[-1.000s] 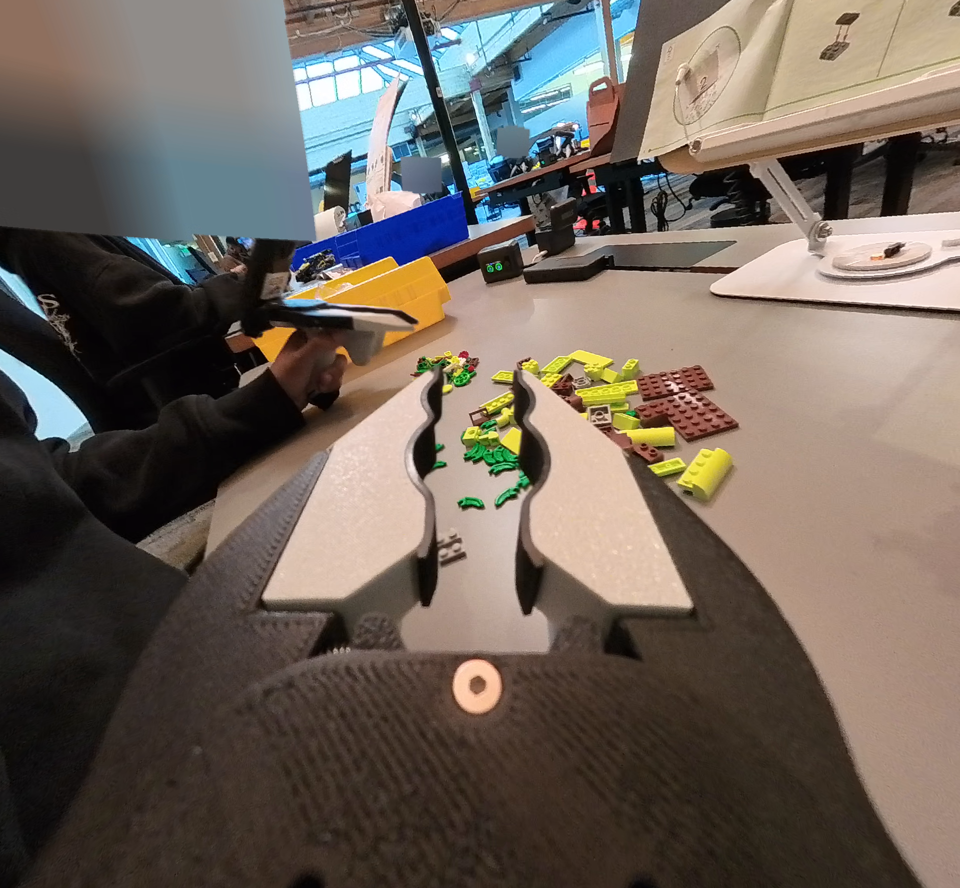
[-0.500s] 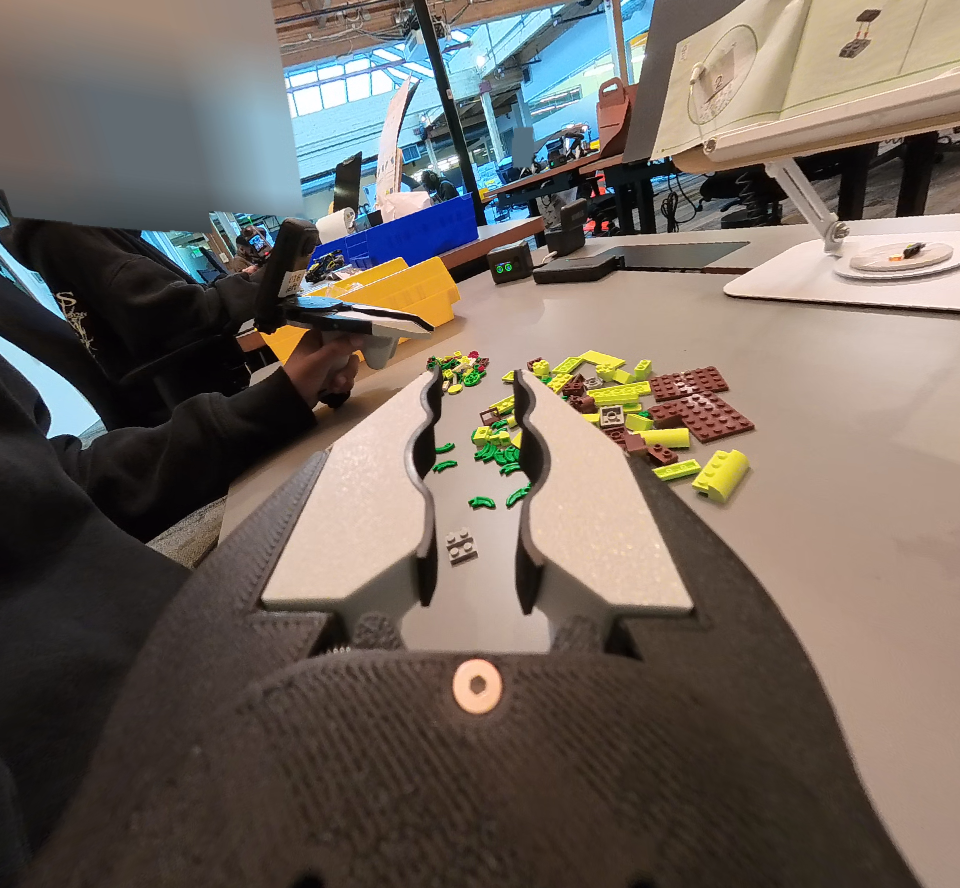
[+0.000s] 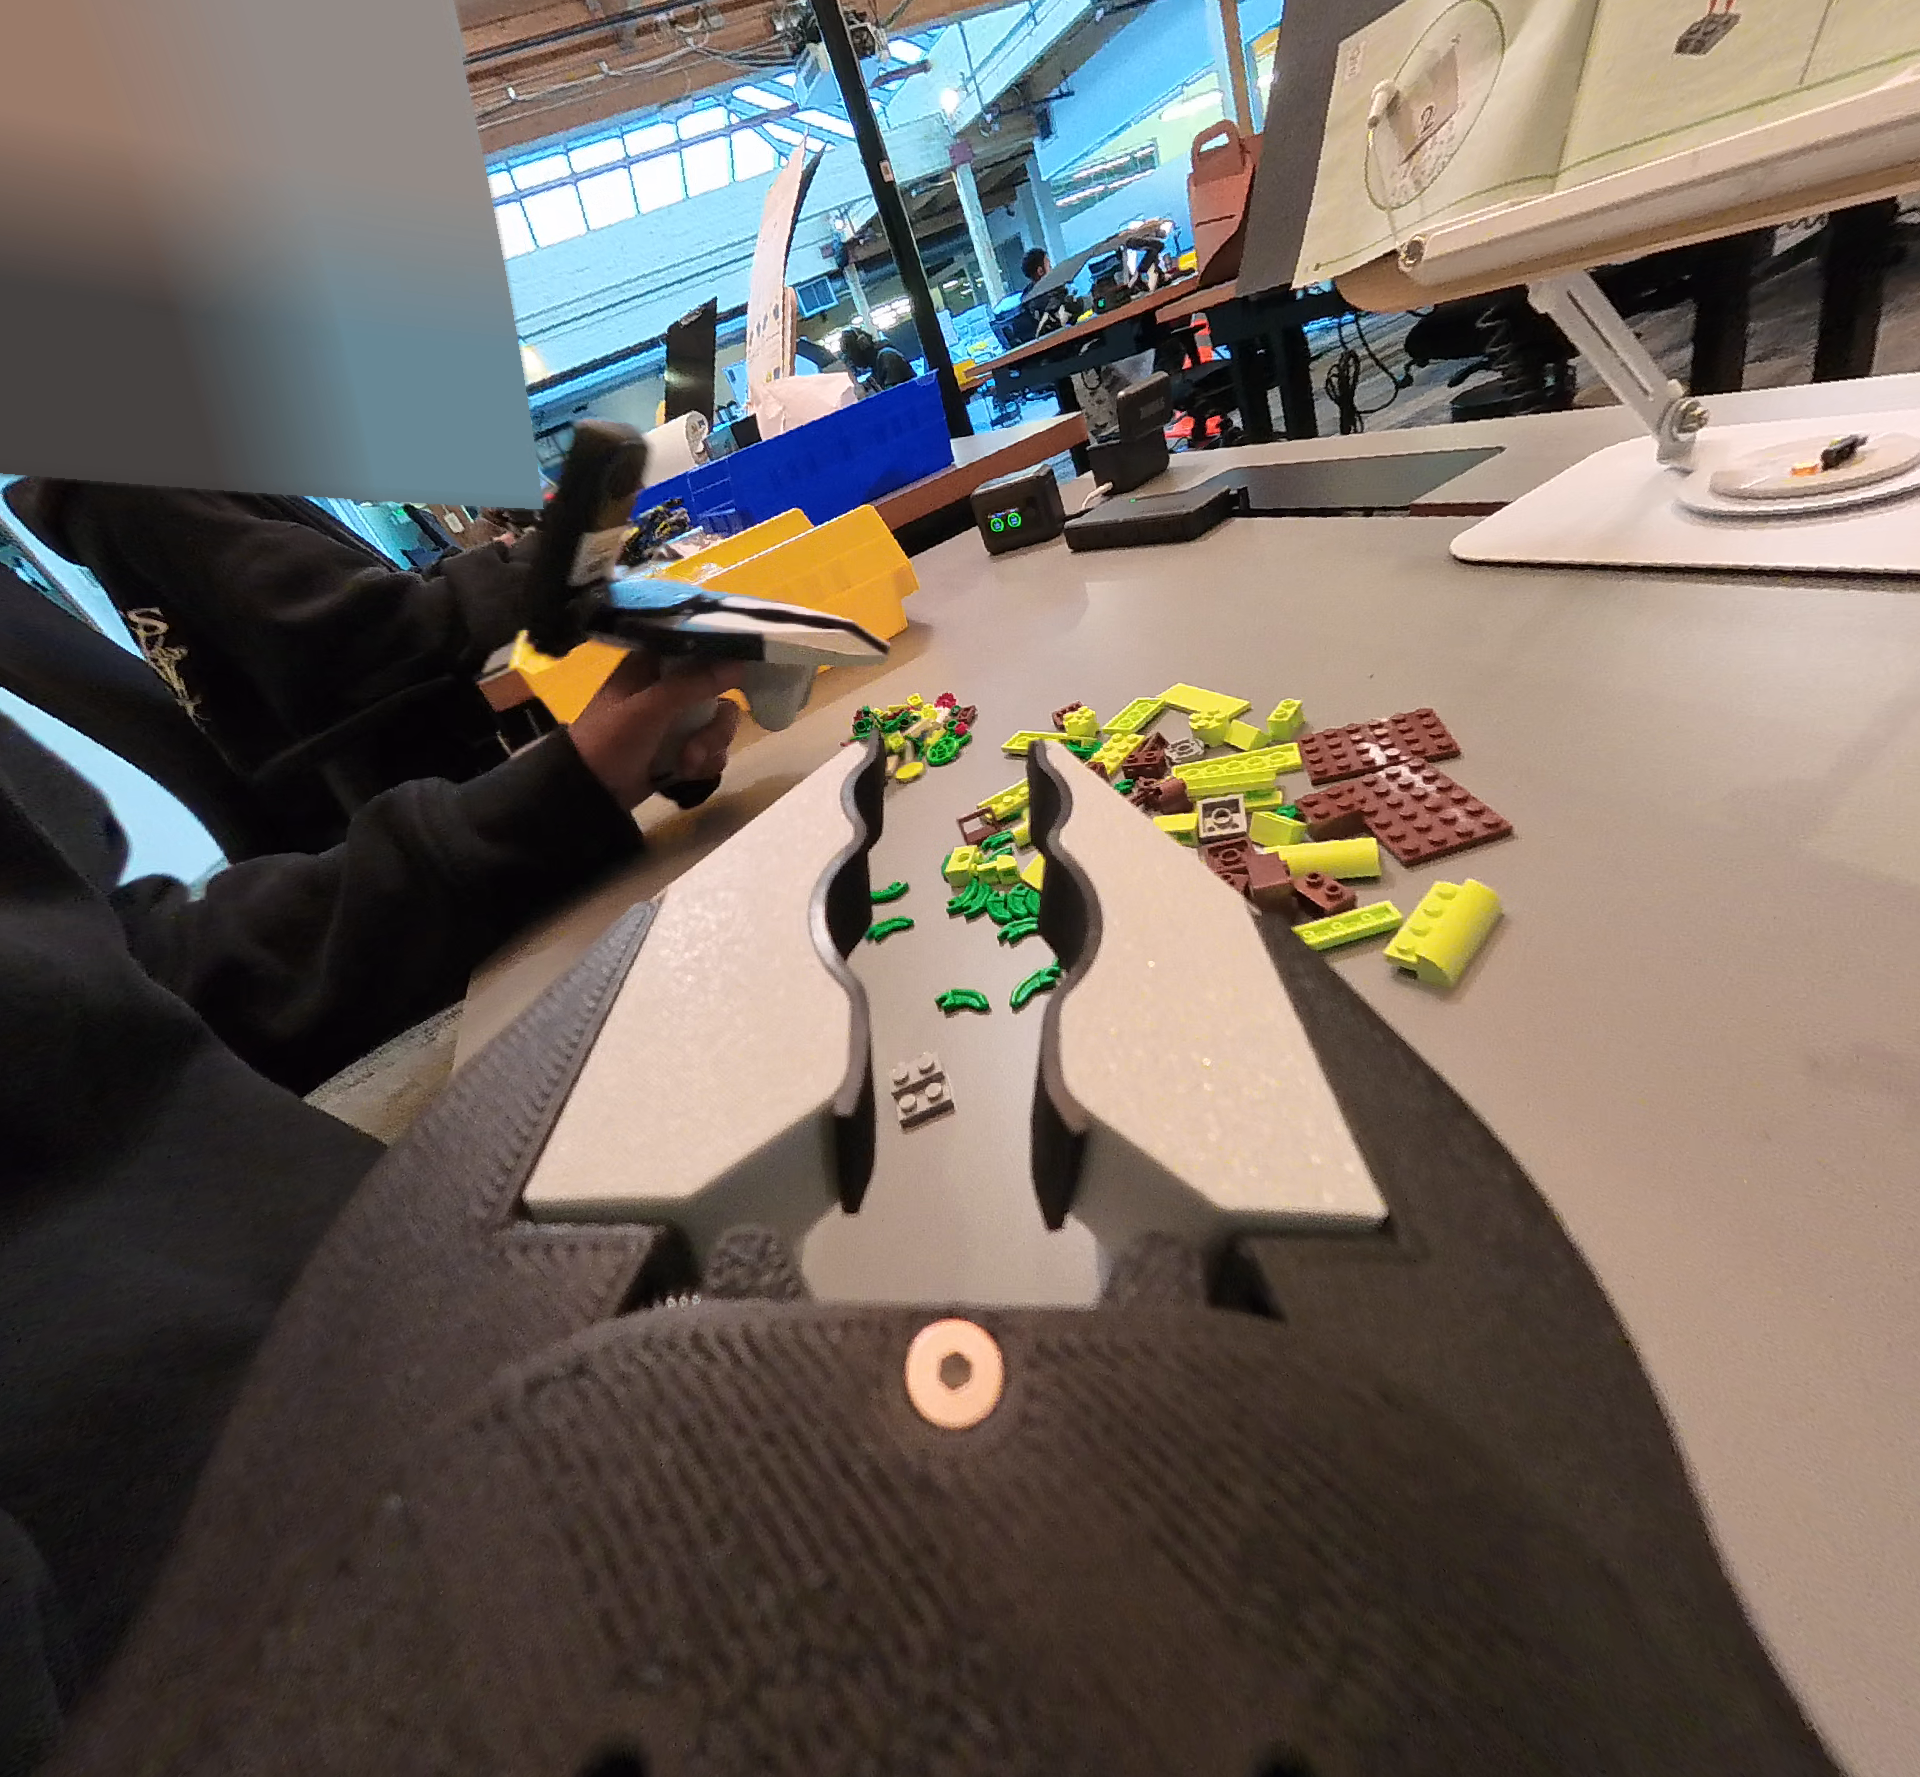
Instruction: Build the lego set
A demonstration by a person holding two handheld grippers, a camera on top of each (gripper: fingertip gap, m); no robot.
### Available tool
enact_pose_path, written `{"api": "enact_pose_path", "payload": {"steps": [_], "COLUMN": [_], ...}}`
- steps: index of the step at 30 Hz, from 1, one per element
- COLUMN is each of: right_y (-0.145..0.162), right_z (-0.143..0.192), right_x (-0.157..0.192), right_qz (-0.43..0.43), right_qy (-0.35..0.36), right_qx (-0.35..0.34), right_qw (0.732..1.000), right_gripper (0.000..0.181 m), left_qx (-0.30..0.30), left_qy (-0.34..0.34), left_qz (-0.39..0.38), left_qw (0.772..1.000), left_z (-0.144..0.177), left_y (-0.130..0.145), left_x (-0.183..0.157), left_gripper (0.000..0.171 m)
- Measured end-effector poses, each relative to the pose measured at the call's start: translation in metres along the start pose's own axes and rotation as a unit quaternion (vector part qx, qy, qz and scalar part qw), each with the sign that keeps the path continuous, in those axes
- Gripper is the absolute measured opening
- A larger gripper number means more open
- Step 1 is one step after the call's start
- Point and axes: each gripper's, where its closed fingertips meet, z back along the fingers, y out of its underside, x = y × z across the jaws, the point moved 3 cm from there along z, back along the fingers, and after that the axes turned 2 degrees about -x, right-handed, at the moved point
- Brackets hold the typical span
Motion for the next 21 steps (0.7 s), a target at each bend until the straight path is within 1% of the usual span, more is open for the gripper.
{"api": "enact_pose_path", "payload": {"steps": [2,4,6,10,11,15,21], "right_y": [0.000,-0.001,-0.001,-0.001,-0.001,-0.001,-0.003], "right_z": [0.000,0.000,0.000,0.001,0.001,0.001,0.001], "right_x": [0.000,0.000,0.001,0.002,0.002,0.000,-0.002], "right_qz": [-0.001,0.000,0.002,0.005,0.005,-0.003,-0.016], "right_qy": [-0.002,-0.002,-0.003,-0.003,-0.003,-0.004,-0.006], "right_qx": [-0.002,-0.003,-0.003,-0.006,-0.007,-0.007,-0.012], "right_qw": [1.000,1.000,1.000,1.000,1.000,1.000,1.000], "right_gripper": [0.025,0.025,0.025,0.025,0.025,0.025,0.025], "left_qx": [0.032,0.042,0.051,0.130,0.135,0.122,0.138], "left_qy": [0.009,-0.001,-0.002,0.041,0.042,0.061,0.057], "left_qz": [0.001,-0.023,-0.025,-0.005,-0.007,0.005,0.001], "left_qw": [0.999,0.999,0.998,0.991,0.990,0.991,0.989], "left_z": [-0.008,-0.015,-0.023,-0.037,-0.038,-0.038,-0.043], "left_y": [-0.002,-0.009,-0.013,0.003,0.006,0.006,0.009], "left_x": [0.006,0.014,0.020,0.022,0.023,0.017,0.015], "left_gripper": [0.003,0.001,0.000,0.011,0.011,0.014,0.020]}}
